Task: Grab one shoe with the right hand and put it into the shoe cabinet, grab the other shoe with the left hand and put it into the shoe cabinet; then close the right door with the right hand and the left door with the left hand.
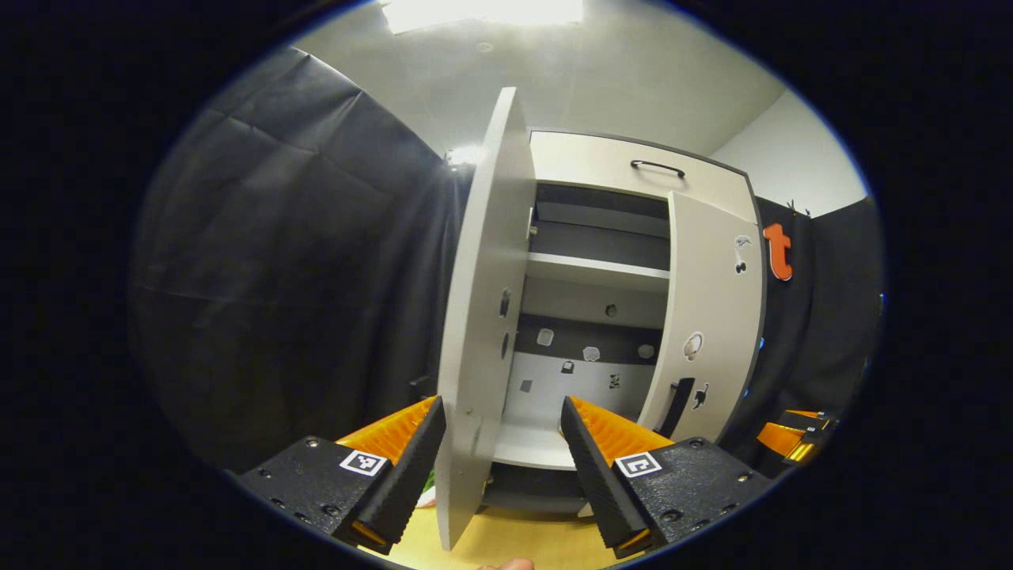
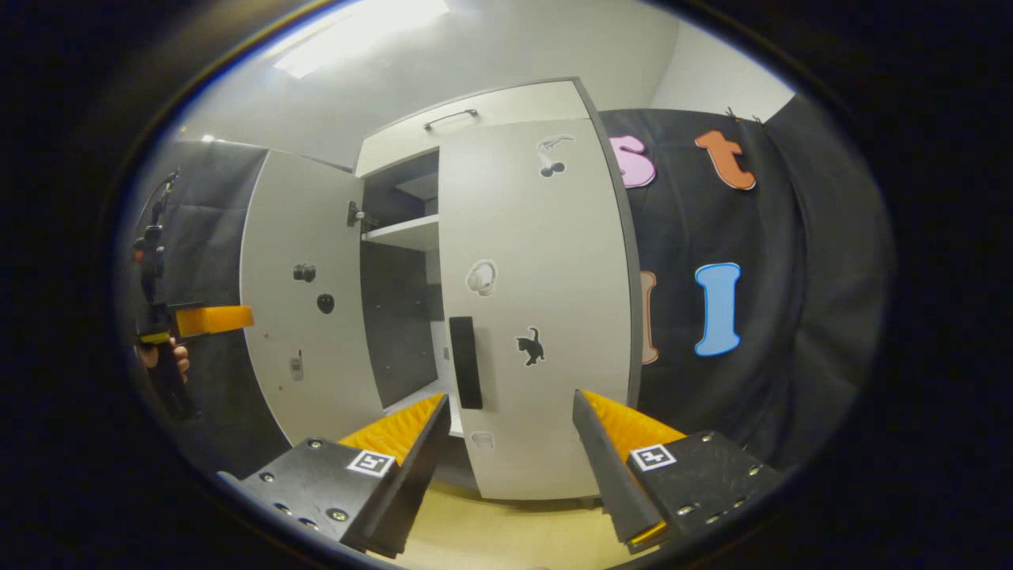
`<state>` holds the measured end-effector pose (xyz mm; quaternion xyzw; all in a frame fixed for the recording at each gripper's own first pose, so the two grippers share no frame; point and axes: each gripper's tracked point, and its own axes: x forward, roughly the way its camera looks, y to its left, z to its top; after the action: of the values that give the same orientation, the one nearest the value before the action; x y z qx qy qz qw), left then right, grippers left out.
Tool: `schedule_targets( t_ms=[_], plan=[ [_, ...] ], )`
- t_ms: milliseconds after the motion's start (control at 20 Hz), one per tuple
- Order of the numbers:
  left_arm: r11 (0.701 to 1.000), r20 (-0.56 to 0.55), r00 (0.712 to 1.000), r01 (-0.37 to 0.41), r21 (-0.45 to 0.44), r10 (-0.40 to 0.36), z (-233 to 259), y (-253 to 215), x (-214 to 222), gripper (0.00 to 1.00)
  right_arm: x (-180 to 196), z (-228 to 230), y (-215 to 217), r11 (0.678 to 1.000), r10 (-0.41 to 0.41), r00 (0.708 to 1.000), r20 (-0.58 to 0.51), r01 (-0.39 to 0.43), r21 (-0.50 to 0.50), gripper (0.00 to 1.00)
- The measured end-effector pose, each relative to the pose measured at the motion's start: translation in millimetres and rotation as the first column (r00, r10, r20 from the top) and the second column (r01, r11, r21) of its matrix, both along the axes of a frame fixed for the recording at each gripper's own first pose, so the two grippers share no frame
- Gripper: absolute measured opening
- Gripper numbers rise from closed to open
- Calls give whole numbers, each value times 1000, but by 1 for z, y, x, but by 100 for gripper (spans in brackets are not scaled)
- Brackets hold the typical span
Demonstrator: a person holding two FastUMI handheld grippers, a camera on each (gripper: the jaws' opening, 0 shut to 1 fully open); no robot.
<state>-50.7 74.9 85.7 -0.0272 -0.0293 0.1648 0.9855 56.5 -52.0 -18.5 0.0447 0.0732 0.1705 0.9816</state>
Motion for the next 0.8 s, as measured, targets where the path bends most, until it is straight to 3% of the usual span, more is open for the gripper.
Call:
schedule_targets(
  t_ms=[50,350,750,800],
  plan=[
    [1000,3,1000,-20,1,20,0,8,-4,90,0,-1,1,1000,2,1000,-2,-2,-3,92],
    [979,11,979,-204,13,204,-1,71,-25,90,5,-12,1,1000,-10,1000,-25,10,-8,93],
    [976,-33,976,-217,-14,216,-27,94,-8,89,14,-18,-2,999,-42,999,-34,42,-11,93],
    [977,-19,977,-213,-28,213,-26,92,-6,84,16,-20,-3,999,-46,998,-37,45,-10,93]
  ],
)
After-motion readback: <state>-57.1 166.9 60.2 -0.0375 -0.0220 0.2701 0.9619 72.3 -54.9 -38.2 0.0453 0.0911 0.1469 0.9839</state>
